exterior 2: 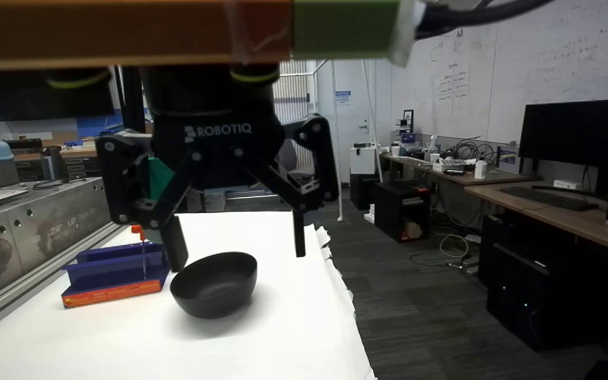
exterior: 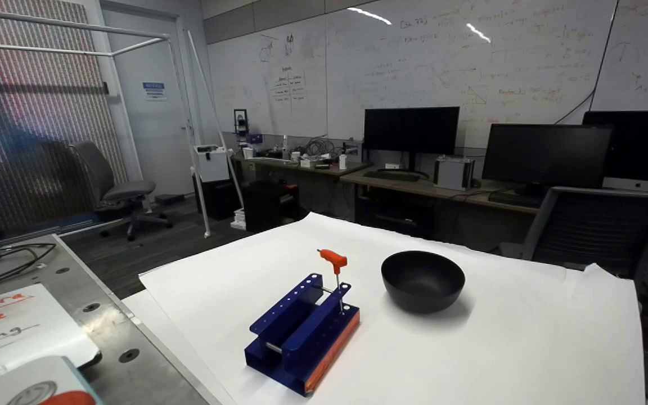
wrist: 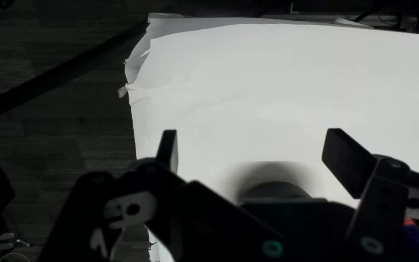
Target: Put the orange object into the black bowl.
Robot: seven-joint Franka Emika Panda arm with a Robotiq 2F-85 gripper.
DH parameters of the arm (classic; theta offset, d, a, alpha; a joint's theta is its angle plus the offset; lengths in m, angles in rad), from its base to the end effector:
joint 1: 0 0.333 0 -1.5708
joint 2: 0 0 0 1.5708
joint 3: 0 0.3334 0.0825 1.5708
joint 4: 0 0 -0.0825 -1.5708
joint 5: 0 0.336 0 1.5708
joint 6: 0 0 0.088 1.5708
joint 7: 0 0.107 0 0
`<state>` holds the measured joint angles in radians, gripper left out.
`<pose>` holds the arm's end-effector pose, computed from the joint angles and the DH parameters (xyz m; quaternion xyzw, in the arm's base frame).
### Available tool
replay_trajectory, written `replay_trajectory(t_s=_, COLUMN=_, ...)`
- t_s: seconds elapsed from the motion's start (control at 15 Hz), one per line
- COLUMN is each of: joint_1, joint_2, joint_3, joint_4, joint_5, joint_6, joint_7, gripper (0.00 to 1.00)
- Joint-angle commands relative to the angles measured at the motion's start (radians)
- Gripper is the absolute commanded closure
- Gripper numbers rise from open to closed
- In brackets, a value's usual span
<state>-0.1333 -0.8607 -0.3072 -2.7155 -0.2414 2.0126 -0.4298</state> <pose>0.2232 -0.1338 0.4940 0.9941 0.0822 0.0671 0.0238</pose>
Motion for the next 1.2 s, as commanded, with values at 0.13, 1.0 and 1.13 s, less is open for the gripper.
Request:
replay_trajectory(t_s=0.13, joint_1=0.140, joint_2=0.261, joint_3=0.140, joint_4=0.148, joint_5=0.061, joint_6=0.054, joint_7=0.095, gripper=0.00)
replay_trajectory(t_s=1.0, joint_1=0.231, joint_2=0.930, joint_3=0.324, joint_4=0.736, joint_5=0.220, joint_6=0.055, joint_7=0.119, gripper=0.00)
replay_trajectory(t_s=1.13, joint_1=0.232, joint_2=1.019, joint_3=0.352, joint_4=0.813, joint_5=0.229, joint_6=0.042, joint_7=0.156, gripper=0.00)
